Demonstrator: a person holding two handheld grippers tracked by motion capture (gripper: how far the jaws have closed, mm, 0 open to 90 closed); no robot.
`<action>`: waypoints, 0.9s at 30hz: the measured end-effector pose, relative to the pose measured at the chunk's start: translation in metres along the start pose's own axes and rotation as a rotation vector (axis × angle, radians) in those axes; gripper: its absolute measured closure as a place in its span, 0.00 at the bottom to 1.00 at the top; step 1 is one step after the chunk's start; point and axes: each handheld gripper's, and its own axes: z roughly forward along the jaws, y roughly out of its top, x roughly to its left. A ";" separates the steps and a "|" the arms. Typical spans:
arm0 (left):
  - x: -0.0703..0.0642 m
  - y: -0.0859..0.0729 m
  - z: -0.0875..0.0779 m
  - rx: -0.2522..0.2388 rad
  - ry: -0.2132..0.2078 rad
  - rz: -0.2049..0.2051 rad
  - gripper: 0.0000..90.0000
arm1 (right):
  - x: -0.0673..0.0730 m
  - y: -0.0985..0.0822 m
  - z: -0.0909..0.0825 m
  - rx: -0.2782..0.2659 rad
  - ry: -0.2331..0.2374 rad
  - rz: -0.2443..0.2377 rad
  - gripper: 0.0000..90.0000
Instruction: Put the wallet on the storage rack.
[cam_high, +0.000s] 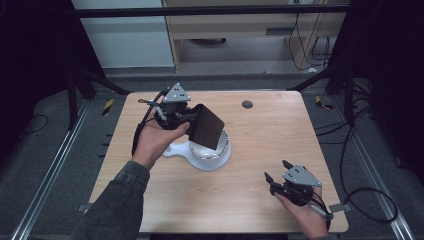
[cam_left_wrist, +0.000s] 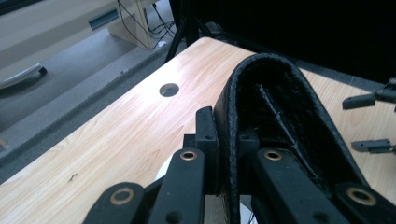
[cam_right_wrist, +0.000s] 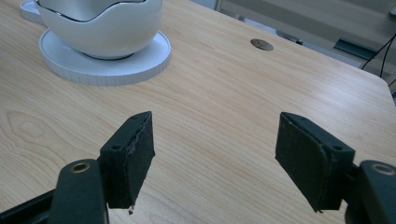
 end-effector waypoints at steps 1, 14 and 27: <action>0.000 -0.001 0.001 0.005 0.000 0.002 0.94 | 0.000 0.000 0.000 0.000 0.000 0.000 0.31; -0.004 -0.011 0.015 0.042 0.002 0.019 0.94 | 0.000 0.000 0.000 0.001 0.005 0.003 0.31; -0.005 -0.022 0.025 0.072 0.003 0.010 0.94 | 0.001 0.000 0.000 0.001 0.011 0.000 0.31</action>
